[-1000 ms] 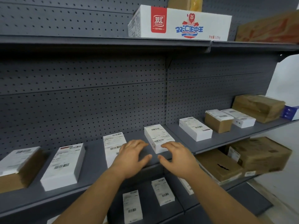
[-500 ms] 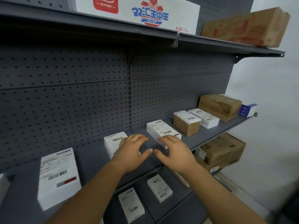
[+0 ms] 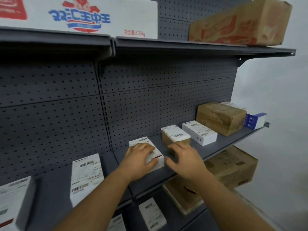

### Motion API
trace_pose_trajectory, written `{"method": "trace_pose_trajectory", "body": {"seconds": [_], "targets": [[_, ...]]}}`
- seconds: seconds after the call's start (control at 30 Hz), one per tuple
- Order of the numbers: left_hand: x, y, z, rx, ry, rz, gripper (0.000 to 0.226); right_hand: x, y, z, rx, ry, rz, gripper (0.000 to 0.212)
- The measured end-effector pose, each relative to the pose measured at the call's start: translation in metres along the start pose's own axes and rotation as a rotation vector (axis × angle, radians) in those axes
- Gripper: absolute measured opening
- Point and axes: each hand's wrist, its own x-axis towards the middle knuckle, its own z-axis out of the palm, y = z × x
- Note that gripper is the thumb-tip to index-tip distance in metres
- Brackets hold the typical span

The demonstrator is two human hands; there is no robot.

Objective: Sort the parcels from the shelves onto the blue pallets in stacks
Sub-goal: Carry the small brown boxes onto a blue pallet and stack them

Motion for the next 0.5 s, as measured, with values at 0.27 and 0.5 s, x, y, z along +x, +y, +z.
{"method": "trace_pose_trajectory", "body": {"seconds": [0.27,0.5], "targets": [[0.045,0.03,0.035,0.012,0.023,-0.104,0.051,0.035,0.053,0.008,-0.054,0.091,-0.061,0.059],[0.055,0.028,0.049,0.039,0.0,-0.166,0.073,0.062,0.078,0.03,-0.035,0.113,-0.071,0.058]]}}
